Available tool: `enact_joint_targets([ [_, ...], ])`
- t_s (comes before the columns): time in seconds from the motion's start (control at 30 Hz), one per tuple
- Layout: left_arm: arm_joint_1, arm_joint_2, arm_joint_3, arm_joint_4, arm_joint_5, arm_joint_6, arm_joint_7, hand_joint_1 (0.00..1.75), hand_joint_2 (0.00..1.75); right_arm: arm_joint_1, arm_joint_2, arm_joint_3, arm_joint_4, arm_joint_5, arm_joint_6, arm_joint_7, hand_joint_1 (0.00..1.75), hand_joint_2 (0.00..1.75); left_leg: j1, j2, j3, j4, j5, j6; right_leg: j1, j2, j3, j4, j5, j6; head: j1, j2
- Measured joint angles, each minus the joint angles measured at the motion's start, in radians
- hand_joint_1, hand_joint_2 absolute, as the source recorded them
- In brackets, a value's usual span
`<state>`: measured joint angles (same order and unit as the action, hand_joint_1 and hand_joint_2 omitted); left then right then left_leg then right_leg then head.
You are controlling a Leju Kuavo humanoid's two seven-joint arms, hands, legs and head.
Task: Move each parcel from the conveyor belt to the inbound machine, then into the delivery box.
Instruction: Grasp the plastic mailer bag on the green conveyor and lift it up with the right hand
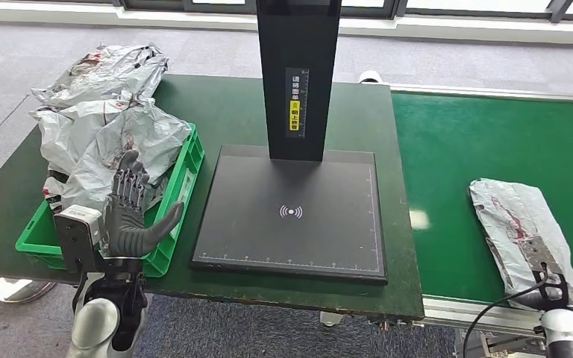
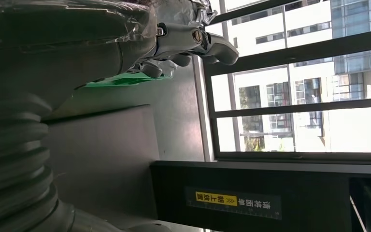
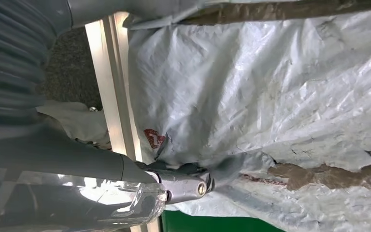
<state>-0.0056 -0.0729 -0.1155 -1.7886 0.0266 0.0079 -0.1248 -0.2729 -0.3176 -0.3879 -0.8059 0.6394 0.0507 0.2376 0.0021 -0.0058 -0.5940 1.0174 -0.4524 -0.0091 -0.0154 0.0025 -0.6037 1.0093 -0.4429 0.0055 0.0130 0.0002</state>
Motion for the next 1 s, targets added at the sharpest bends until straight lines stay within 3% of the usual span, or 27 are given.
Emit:
enact_joint_targets([
  [0.6, 0.015, -0.013, 0.019, -0.026, 0.02, -0.013, 0.007, 0.0, 1.75, 0.028, 0.024, -0.011, -0.1, 0.02, -0.007, 0.043, 1.75, 1.75, 0.0, 0.0, 0.0, 0.0, 0.0, 0.0, 0.0, 0.0, 0.0, 0.0, 0.0, 0.0, 0.0, 0.0],
  [0.9, 0.025, -0.022, 0.043, -0.027, 0.065, -0.028, 0.008, 0.0, 1.75, 0.03, 0.048, -0.028, -0.142, -0.044, 0.026, -0.008, 1.75, 1.75, 0.0, 0.0, 0.0, 0.0, 0.0, 0.0, 0.0, 0.0, 0.0, 0.0, 0.0, 0.0, 0.0, 0.0],
  [1.0, 0.028, -0.023, 0.049, -0.03, 0.074, -0.029, 0.002, 0.0, 1.75, 0.029, 0.057, -0.04, -0.152, -0.149, 0.081, -0.082, 1.75, 1.75, 0.0, 0.0, 0.0, 0.0, 0.0, 0.0, 0.0, 0.0, 0.0, 0.0, 0.0, 0.0, 0.0, 0.0],
])
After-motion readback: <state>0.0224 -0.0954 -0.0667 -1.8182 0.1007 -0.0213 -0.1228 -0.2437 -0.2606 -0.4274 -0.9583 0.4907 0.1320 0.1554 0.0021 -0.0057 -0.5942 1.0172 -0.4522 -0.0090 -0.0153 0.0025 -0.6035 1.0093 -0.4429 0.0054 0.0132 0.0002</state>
